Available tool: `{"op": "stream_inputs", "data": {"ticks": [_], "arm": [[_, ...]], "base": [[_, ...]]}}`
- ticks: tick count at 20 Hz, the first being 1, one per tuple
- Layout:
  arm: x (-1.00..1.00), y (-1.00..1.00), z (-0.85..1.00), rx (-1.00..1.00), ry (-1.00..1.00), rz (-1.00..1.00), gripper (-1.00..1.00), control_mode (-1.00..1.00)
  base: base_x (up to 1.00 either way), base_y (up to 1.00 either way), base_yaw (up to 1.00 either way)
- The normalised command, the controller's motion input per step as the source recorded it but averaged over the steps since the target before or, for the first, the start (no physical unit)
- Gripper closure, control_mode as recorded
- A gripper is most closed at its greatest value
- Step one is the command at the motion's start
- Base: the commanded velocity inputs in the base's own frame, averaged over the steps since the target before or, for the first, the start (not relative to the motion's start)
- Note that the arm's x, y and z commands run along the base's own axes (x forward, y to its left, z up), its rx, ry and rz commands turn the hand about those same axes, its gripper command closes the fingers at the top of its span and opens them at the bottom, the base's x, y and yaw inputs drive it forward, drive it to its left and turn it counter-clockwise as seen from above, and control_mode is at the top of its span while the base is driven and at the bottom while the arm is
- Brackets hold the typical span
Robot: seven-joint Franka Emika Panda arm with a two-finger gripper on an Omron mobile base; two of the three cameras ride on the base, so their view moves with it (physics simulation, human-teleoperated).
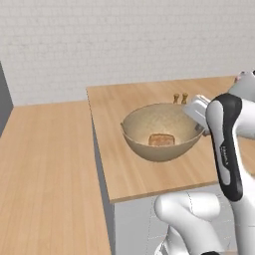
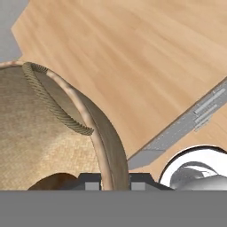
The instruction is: Open the cabinet, pick up the bread from the cabinet and place it in the basket. Then move the basket to the dining counter.
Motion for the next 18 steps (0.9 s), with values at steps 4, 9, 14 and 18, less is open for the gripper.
{"op": "stream_inputs", "data": {"ticks": [4,9,14,18], "arm": [[1.00,-0.06,-0.40,0.04,0.10,0.00,1.00,-1.00],[1.00,-0.01,-0.78,0.02,0.03,0.00,1.00,-1.00],[0.49,0.00,-0.77,0.00,0.00,0.06,1.00,-1.00],[0.43,-0.03,-0.74,-0.01,0.00,0.05,1.00,-1.00]], "base": [[0.00,0.00,0.00],[0.00,0.00,0.00],[0.00,0.00,0.00],[0.00,0.00,0.00]]}}
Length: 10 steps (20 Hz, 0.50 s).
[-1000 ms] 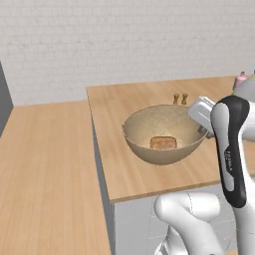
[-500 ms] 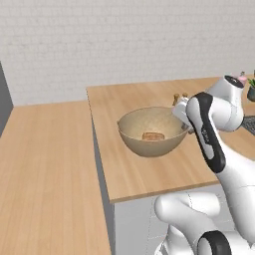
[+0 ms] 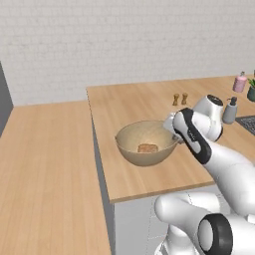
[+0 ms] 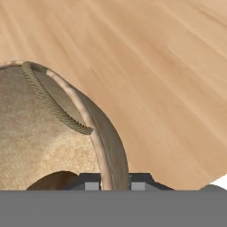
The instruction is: Open the cabinet, pick up the bread from the cabinet and place it in the basket. Then move the basket to the dining counter.
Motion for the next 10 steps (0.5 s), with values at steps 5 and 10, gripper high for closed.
{"op": "stream_inputs", "data": {"ticks": [5,10], "arm": [[0.38,-0.08,-0.47,0.00,0.00,0.01,1.00,-1.00],[0.26,-0.08,-0.38,0.00,0.00,0.00,1.00,-1.00]], "base": [[0.00,0.00,0.00],[0.00,0.00,0.00]]}}
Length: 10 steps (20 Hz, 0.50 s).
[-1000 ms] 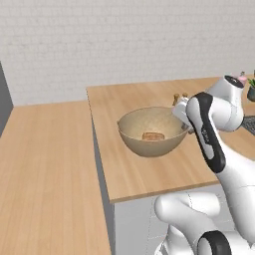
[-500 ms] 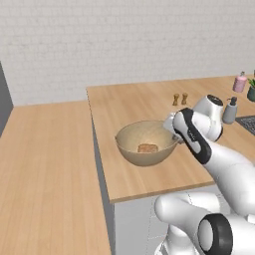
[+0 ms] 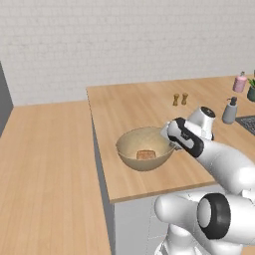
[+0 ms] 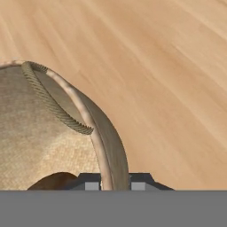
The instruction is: Open the cabinet, pick up the bread from the cabinet and place it in the basket. Then move the basket to the dining counter.
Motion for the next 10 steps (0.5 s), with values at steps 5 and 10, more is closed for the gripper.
{"op": "stream_inputs", "data": {"ticks": [5,10], "arm": [[0.18,-0.11,-0.22,0.00,0.00,0.00,1.00,-1.00],[0.13,-0.20,-0.14,0.00,0.00,0.00,1.00,-1.00]], "base": [[0.00,0.00,0.00],[0.00,0.00,0.00]]}}
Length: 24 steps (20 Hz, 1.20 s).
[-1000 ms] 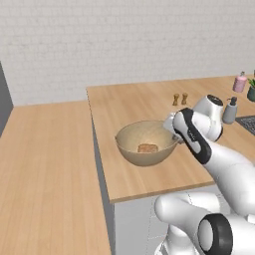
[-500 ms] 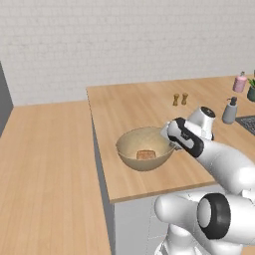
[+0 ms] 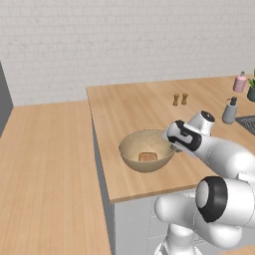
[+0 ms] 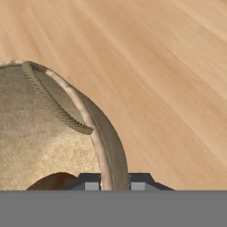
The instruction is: Open the cabinet, pick up the bread from the cabinet and place it in the basket. Then move the basket to the dining counter.
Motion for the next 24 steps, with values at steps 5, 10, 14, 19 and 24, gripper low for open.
{"op": "stream_inputs", "data": {"ticks": [5,10,14,19,24], "arm": [[0.15,-0.35,-0.14,0.00,0.00,0.00,1.00,-1.00],[0.03,-0.11,-0.01,0.00,0.00,0.00,1.00,-1.00],[0.00,0.00,0.01,0.00,0.00,0.00,-1.00,-1.00],[0.00,0.00,0.03,0.00,0.00,0.00,-1.00,-1.00],[0.00,0.00,0.16,-0.03,0.00,0.00,-1.00,-1.00]], "base": [[0.00,0.00,0.00],[0.00,0.00,0.00],[0.00,0.00,0.00],[0.00,0.00,0.00],[0.00,0.00,0.00]]}}
